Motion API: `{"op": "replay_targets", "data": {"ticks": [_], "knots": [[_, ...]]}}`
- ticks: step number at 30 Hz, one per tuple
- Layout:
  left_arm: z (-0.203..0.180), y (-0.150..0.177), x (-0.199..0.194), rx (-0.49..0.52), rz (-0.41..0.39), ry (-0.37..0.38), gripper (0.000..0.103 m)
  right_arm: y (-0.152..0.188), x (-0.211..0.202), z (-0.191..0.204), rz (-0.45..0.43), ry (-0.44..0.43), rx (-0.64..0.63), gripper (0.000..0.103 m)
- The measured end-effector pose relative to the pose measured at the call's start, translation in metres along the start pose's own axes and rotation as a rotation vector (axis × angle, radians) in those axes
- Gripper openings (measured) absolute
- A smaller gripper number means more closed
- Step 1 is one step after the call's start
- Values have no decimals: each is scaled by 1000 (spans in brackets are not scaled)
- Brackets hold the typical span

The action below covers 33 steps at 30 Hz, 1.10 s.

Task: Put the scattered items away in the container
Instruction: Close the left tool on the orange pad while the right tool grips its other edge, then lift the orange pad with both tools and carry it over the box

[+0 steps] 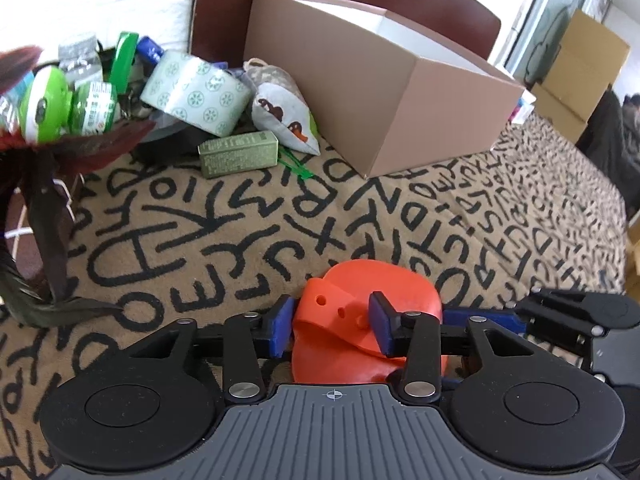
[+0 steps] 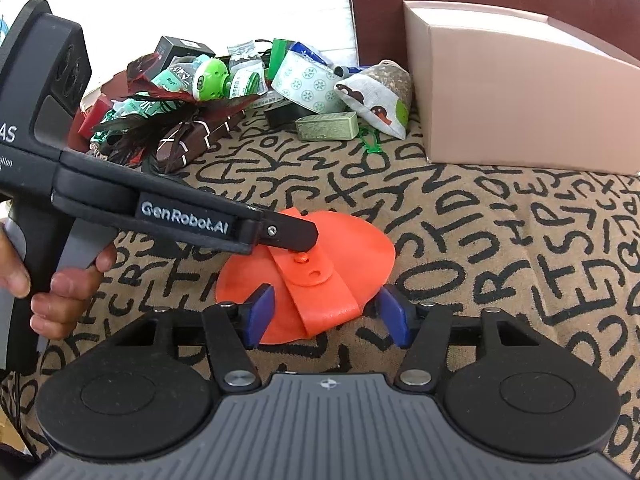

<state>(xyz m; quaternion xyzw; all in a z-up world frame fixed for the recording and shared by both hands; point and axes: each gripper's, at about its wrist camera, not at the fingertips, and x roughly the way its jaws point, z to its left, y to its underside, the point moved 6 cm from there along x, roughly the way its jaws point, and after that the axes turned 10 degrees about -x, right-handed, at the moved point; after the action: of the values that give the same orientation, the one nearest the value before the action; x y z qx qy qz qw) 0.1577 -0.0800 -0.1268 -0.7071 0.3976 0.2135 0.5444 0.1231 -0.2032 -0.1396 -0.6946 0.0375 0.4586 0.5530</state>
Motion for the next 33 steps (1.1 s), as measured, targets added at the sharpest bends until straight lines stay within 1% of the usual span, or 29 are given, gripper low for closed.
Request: {"op": "replay_targets", "data": {"ticks": [1,3,5,9,17,23,25,27,33], "knots": [[0,0,-1,5,-2,-9,40,0,1,0,-3,1,5,64],[-1,1,-5,-1,-3,-15,40,-1,-1,-2,-9,7,20,57],[-2,2,-8,-3,-6,-20,40,-1,-3,-3,-6,-3,27,57],[-6,3,-17,7,-23,-34,40,-1,-8,2,-8,8,-7,56],[-20,-6,-40,10,-79,-25,40,-9,-25,4,-34,23,-37,56],[-37,-37,-60,21,-162,0,39,-35,-44,-6,-93,47,-74,56],[-43,-51,-66,23,-191,12,34,-46,-51,-13,-118,63,-80,55],[-50,-65,-70,26,-212,26,35,-57,-56,-21,-138,84,-86,55],[-73,-105,-69,55,-267,29,34,-87,-67,-43,-193,149,-115,54]]}}
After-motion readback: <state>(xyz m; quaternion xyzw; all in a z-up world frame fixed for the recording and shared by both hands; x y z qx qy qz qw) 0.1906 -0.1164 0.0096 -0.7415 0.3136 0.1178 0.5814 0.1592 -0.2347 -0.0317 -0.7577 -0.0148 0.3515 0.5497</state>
